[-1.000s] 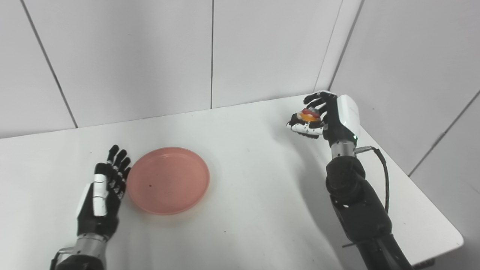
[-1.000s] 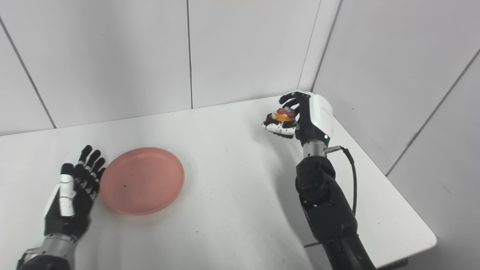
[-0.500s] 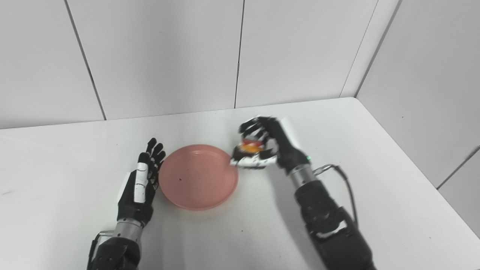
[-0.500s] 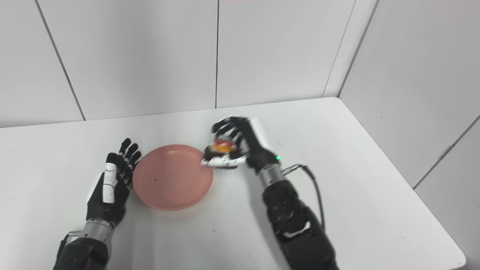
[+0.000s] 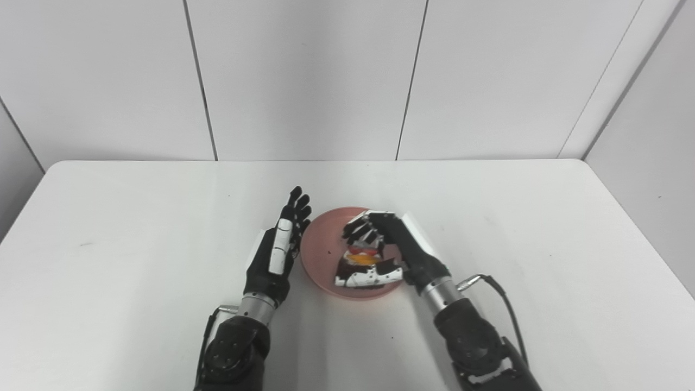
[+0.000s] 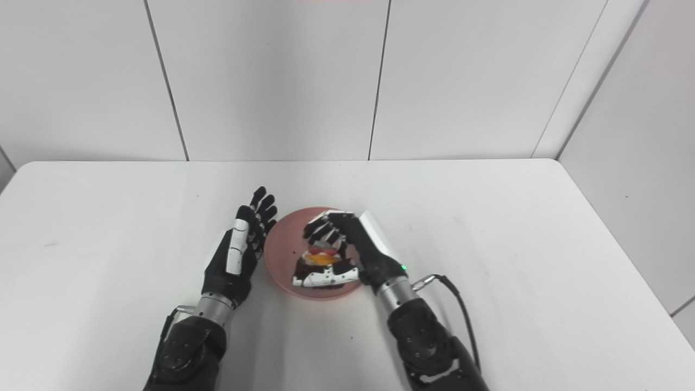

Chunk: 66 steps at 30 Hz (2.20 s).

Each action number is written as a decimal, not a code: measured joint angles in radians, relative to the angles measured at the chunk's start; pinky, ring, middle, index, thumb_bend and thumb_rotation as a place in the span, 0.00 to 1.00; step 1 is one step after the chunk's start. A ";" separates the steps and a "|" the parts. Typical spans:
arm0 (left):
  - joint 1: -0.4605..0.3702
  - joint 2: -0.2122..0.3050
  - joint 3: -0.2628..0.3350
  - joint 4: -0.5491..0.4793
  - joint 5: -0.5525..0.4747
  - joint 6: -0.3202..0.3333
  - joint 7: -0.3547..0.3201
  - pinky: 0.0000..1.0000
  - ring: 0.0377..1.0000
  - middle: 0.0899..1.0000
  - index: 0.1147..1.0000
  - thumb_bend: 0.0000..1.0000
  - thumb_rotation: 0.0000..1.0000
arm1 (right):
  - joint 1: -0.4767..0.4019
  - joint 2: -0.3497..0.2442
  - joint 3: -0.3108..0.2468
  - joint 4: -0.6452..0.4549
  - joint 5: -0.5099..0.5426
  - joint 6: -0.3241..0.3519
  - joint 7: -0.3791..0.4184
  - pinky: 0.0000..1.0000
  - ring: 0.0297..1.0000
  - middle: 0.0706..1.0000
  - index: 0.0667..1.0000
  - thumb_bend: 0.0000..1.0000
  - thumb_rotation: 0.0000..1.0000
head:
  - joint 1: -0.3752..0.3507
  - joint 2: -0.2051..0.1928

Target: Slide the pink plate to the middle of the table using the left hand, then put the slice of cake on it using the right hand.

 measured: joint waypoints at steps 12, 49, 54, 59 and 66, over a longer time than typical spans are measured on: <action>-0.020 -0.008 0.001 0.040 0.013 -0.035 0.021 1.00 1.00 1.00 1.00 0.69 1.00 | -0.050 -0.013 0.010 0.158 -0.136 -0.156 -0.074 0.16 0.43 0.40 0.46 0.51 0.00 | 0.014 -0.002; -0.008 0.013 0.007 0.010 0.050 -0.072 0.069 1.00 1.00 1.00 1.00 0.73 1.00 | 0.056 -0.054 -0.075 0.107 -0.018 -0.223 -0.041 0.96 1.00 1.00 1.00 0.73 0.74 | -0.046 0.024; -0.007 0.042 0.009 0.004 0.079 -0.102 0.090 1.00 1.00 1.00 1.00 0.68 1.00 | 0.056 0.002 -0.176 0.098 0.102 -0.223 -0.071 0.95 0.98 1.00 1.00 0.67 0.83 | -0.052 0.029; -0.005 0.075 0.011 -0.001 0.087 -0.115 0.098 1.00 1.00 1.00 1.00 0.67 1.00 | 0.053 0.032 -0.209 0.089 0.151 -0.219 -0.079 0.96 0.98 1.00 1.00 0.64 0.78 | -0.064 0.035; -0.001 0.077 0.013 -0.007 0.083 -0.115 0.096 1.00 1.00 1.00 1.00 0.70 1.00 | 0.046 0.077 -0.247 0.092 0.215 -0.203 -0.092 1.00 1.00 1.00 1.00 0.65 0.83 | -0.066 0.038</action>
